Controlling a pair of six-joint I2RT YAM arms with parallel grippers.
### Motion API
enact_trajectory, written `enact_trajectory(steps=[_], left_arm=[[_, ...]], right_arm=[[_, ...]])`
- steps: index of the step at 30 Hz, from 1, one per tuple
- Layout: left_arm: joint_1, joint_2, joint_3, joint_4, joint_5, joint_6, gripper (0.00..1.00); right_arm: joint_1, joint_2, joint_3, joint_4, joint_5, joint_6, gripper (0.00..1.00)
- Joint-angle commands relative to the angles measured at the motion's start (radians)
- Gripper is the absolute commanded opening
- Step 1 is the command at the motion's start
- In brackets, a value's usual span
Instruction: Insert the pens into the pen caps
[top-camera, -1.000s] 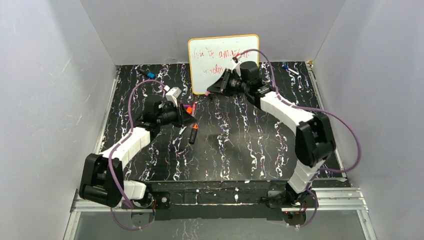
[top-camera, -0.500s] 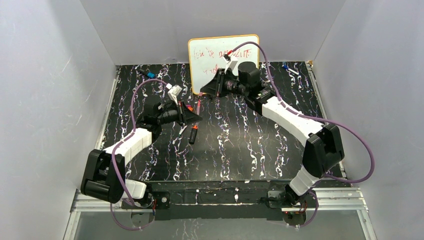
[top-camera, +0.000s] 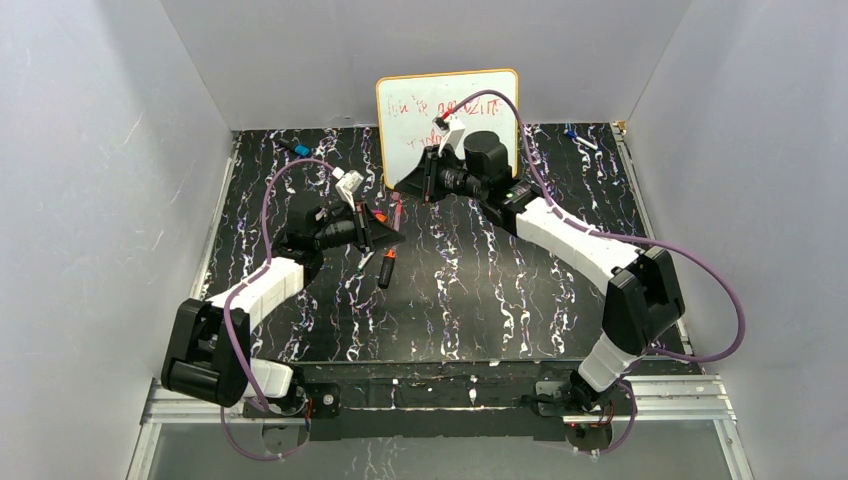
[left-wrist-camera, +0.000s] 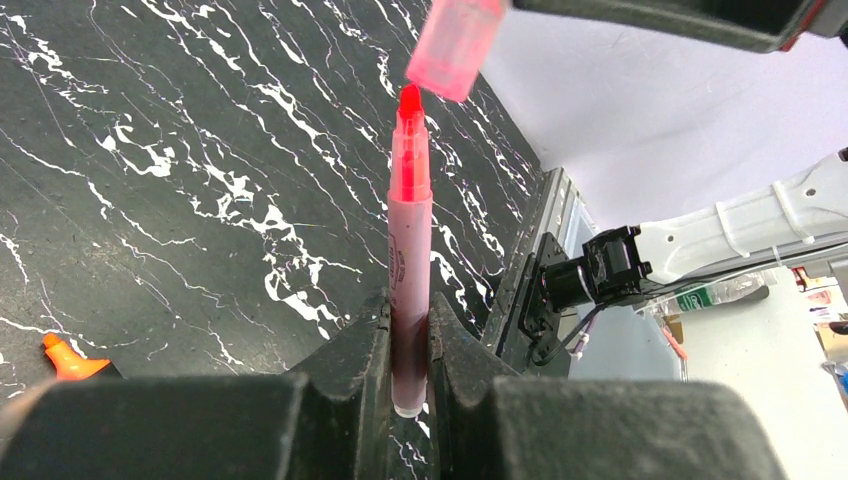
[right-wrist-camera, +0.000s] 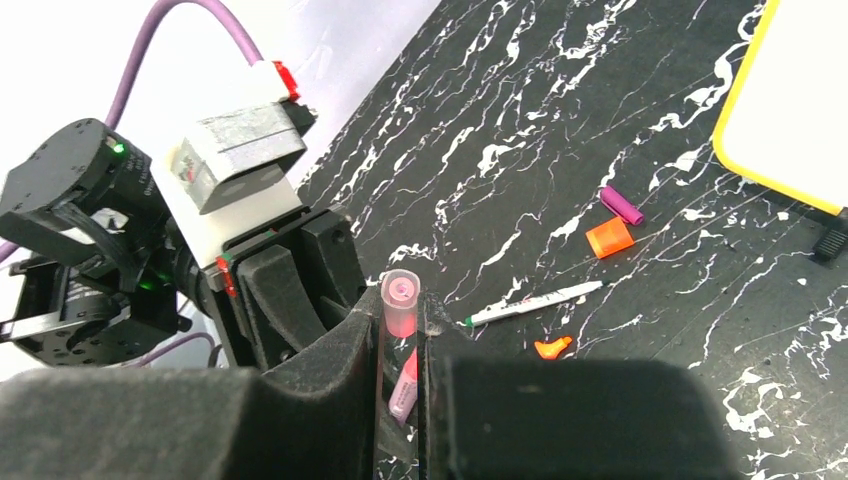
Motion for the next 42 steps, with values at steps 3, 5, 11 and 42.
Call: enact_trajectory(steps=[3, 5, 11, 42], left_arm=[[0.003, -0.037, -0.005, 0.015, 0.031, 0.002, 0.0], [0.003, -0.037, -0.006, 0.013, 0.03, 0.003, 0.0], [0.003, -0.038, -0.004, 0.004, 0.03, 0.008, 0.0], [0.003, -0.033, 0.006, -0.03, 0.025, 0.03, 0.0]], right_arm=[[0.005, -0.016, -0.036, 0.044, 0.064, -0.043, 0.01], [0.006, -0.016, -0.035, 0.038, 0.069, -0.049, 0.01], [0.005, -0.034, -0.057, 0.053, 0.095, -0.055, 0.01], [0.001, -0.07, -0.099, 0.143, 0.007, -0.032, 0.01]])
